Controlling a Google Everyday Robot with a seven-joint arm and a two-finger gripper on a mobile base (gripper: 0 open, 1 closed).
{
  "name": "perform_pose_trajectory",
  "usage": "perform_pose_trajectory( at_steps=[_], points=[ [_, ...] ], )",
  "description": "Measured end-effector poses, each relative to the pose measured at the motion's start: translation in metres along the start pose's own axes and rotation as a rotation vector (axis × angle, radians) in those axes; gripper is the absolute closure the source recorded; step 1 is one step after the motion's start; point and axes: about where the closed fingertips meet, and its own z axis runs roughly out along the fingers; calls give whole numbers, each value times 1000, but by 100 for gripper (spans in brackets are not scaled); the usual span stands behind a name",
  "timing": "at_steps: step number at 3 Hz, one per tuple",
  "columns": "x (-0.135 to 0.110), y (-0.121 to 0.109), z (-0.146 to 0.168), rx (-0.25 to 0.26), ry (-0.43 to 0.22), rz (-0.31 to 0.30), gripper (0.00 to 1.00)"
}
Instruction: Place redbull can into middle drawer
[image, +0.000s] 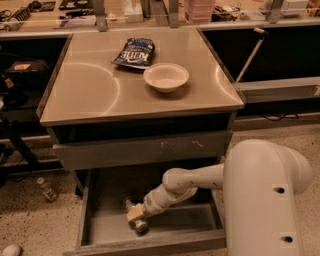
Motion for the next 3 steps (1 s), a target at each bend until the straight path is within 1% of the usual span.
perform_pose_trajectory(
  at_steps=[1,3],
  points=[
    [0,0,0,0,0,0,81],
    [0,0,0,0,0,0,36]
  ],
)
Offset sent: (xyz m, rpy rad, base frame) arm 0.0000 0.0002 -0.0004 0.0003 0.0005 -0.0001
